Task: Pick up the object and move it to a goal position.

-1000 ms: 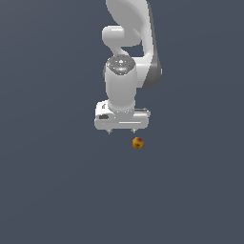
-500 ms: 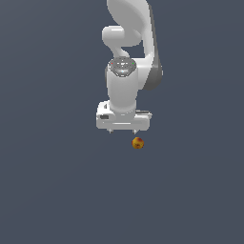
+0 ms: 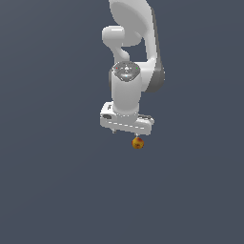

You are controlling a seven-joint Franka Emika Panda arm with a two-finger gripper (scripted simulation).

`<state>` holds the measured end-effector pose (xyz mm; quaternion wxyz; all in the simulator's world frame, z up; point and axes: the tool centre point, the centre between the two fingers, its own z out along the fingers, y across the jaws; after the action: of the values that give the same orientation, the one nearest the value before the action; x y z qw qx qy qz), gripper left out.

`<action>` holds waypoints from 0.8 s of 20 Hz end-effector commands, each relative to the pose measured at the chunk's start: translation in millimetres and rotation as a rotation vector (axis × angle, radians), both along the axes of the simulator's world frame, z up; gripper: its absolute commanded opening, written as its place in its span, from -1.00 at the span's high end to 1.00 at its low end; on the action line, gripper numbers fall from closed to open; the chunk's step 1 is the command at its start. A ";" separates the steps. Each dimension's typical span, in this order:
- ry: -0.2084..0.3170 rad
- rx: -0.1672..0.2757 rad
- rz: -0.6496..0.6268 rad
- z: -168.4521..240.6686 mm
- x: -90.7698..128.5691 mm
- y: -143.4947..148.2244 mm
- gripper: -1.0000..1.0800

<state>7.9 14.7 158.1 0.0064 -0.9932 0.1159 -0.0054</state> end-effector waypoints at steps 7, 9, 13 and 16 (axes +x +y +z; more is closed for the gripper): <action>0.007 0.006 -0.213 -13.1 -1.9 12.6 -0.92; 0.009 0.006 -0.264 -16.2 -2.5 15.5 -0.92; 0.012 0.008 -0.365 -22.2 -3.5 21.1 -0.92; 0.015 0.008 -0.441 -26.7 -4.4 25.3 -0.92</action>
<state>3.9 37.9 133.6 0.0084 -0.9502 0.3115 0.0005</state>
